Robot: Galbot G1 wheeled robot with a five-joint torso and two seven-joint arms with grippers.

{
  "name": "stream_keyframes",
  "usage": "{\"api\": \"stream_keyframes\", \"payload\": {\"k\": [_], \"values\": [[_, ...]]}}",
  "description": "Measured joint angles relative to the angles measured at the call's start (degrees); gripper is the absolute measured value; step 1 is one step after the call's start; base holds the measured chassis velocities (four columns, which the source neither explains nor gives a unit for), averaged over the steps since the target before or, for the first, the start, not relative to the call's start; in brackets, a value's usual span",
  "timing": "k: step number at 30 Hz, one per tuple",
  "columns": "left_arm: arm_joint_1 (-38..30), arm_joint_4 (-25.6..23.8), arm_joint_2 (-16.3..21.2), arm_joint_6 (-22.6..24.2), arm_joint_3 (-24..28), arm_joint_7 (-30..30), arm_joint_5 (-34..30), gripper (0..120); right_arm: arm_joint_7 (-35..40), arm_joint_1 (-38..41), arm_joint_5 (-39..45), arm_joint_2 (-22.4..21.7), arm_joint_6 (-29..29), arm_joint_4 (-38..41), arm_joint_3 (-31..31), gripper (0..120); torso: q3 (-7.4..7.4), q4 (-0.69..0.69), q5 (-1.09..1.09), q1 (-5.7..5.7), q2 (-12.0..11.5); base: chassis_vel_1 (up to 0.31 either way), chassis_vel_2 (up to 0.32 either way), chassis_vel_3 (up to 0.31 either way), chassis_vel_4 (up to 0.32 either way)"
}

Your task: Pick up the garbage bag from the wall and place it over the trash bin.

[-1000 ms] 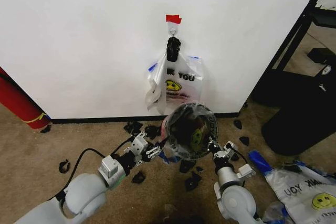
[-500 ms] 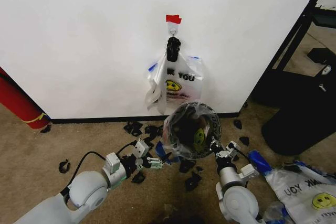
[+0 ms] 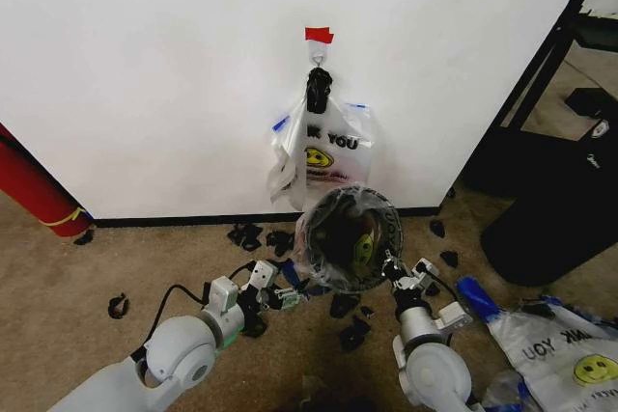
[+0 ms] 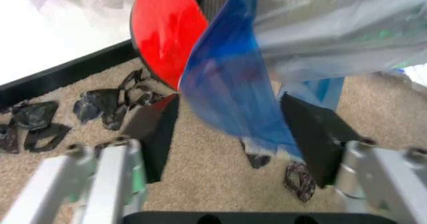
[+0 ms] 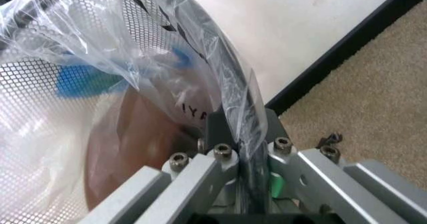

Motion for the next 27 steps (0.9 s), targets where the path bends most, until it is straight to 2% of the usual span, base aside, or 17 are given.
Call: {"api": "stream_keyframes", "payload": {"k": [2, 6, 8, 14, 15, 16, 27], "values": [[0.0, 0.0, 0.0, 0.1, -0.1, -0.1, 0.2, 54, 0.0, 0.0, 0.0, 0.0, 0.0, 0.1, 0.0, 0, 0.00, 0.00, 0.00, 0.00, 0.0, 0.000, 0.000, 0.000, 0.000], [-0.1, 0.7, -0.2, 0.6, -0.2, -0.8, 1.3, 35, 0.0, -0.3, -0.2, -0.1, -0.1, 0.7, -0.5, 0, 0.00, 0.00, 0.00, 0.00, 0.0, 0.000, 0.000, 0.000, 0.000], [-0.1, 0.9, -0.4, 0.7, -0.2, -1.0, 1.7, 32, 0.0, -0.4, -0.2, -0.2, -0.2, 0.9, -0.5, 0, 0.00, 0.00, 0.00, 0.00, 0.0, 0.000, 0.000, 0.000, 0.000], [-0.6, 2.5, -1.7, 0.3, -0.2, -2.1, 3.4, 9, 0.1, -1.3, -0.2, -0.6, -0.9, 2.6, -1.4, 0, 0.00, 0.00, -0.01, 0.00, 0.0, 0.000, 0.000, 0.000, 0.000], [-0.6, 2.5, -1.7, 0.3, -0.2, -2.1, 3.4, 9, 0.1, -1.3, -0.2, -0.6, -0.9, 2.6, -1.4, 0, 0.00, 0.00, -0.01, 0.00, 0.0, 0.000, 0.000, 0.000, 0.000], [-0.6, 2.8, -1.9, 0.2, -0.2, -2.3, 3.7, 3, 0.2, -1.6, -0.1, -0.7, -1.2, 3.0, -1.7, 0, 0.00, 0.00, -0.01, 0.00, 0.0, 0.000, 0.000, 0.000, 0.000], [0.3, 3.0, -2.3, -1.1, -0.3, -2.5, 4.7, 0, 1.1, -1.8, 0.9, -0.7, -2.5, 3.8, -3.1, 0, 0.00, 0.00, -0.01, 0.00, 0.0, 0.000, 0.000, 0.000, 0.000]]}}
